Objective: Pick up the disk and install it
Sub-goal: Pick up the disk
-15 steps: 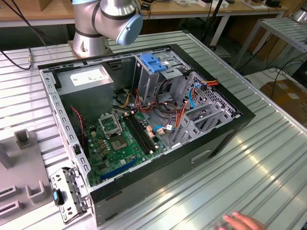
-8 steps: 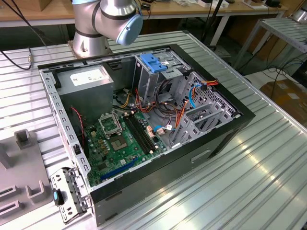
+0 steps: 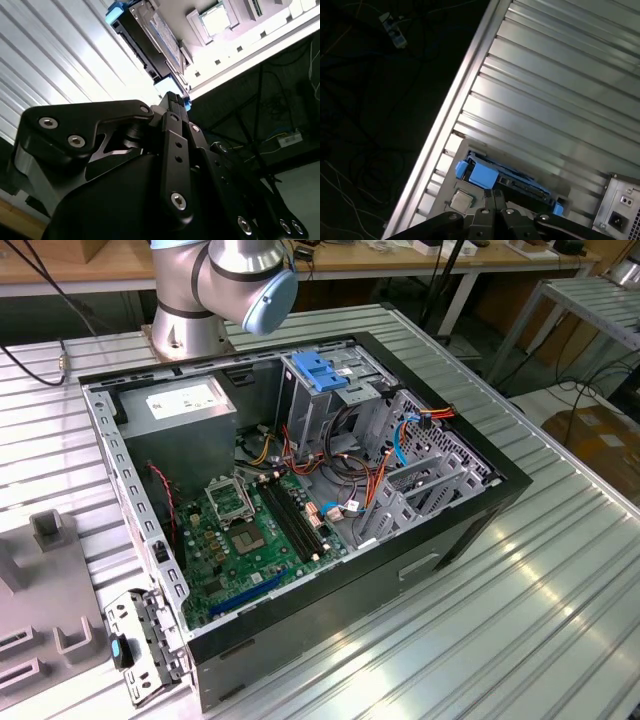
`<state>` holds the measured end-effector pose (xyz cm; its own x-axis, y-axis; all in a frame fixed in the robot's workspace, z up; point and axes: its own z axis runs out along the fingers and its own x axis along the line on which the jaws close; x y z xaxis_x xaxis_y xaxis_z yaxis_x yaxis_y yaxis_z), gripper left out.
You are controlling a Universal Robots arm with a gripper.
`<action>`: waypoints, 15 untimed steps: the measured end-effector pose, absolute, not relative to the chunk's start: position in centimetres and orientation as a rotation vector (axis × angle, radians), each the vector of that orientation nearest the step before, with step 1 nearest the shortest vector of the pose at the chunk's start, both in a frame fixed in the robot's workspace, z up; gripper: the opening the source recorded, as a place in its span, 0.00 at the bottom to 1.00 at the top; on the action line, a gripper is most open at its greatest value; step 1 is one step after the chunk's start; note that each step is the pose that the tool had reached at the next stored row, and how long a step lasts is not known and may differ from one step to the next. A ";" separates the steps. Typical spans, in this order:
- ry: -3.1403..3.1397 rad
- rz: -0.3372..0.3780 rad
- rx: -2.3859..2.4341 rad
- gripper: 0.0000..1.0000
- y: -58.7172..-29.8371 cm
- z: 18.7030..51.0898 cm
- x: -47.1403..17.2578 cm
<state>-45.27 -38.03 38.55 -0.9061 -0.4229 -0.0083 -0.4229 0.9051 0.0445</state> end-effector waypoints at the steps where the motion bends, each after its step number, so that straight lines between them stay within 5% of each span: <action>1: -3.059 -0.071 0.705 0.11 -38.0 38.6 -45.3; 15: -2.918 -0.070 1.139 0.11 -38.0 38.5 -45.3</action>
<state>-45.27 -38.03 38.50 -0.7355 -0.6775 -0.0082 -0.6771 0.7346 0.0444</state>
